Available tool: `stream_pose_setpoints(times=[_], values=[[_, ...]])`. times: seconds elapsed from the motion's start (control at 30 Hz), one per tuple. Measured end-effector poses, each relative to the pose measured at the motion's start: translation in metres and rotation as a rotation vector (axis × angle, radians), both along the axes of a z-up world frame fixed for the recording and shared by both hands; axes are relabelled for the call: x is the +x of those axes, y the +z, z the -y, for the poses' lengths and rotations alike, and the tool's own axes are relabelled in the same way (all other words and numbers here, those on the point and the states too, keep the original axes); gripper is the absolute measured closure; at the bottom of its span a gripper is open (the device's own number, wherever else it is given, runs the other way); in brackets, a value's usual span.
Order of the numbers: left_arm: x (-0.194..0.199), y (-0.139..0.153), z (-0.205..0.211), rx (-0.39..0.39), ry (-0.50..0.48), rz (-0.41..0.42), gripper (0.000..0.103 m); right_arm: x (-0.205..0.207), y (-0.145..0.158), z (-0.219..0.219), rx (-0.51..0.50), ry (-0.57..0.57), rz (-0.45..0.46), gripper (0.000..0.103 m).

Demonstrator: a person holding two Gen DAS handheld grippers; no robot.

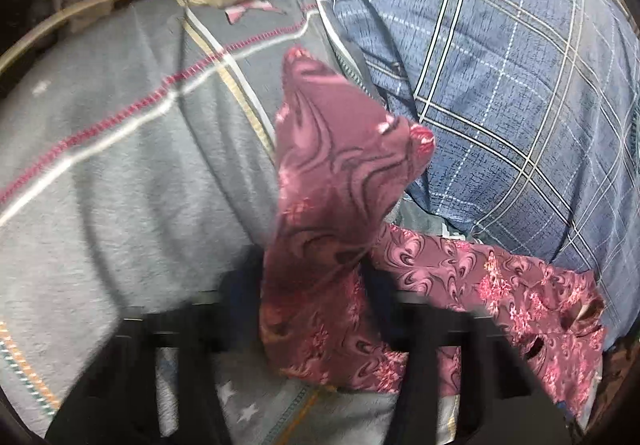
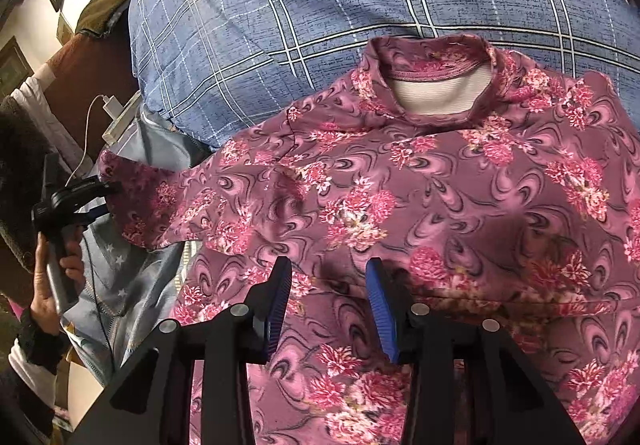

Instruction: Fold small clothes

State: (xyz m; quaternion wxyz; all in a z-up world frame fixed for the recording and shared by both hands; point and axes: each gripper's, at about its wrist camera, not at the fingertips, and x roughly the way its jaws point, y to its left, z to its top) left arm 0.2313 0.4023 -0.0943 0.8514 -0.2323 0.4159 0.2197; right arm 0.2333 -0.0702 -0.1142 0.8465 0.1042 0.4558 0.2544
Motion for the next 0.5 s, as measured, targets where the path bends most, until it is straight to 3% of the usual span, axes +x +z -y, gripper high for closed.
stream_pose_setpoints(times=[0.07, 0.23, 0.5], values=[[0.002, -0.006, -0.006, -0.097, 0.002, 0.024, 0.098, -0.001, 0.0, -0.001, 0.011, 0.002, -0.002, 0.061], [-0.01, 0.009, 0.005, -0.16, -0.022, 0.114, 0.099, -0.001, 0.003, 0.003, 0.006, 0.01, 0.01, 0.061], [-0.015, 0.054, 0.086, -0.244, -0.185, 0.246, 0.099, -0.002, 0.006, 0.021, 0.041, -0.026, 0.007, 0.061]])
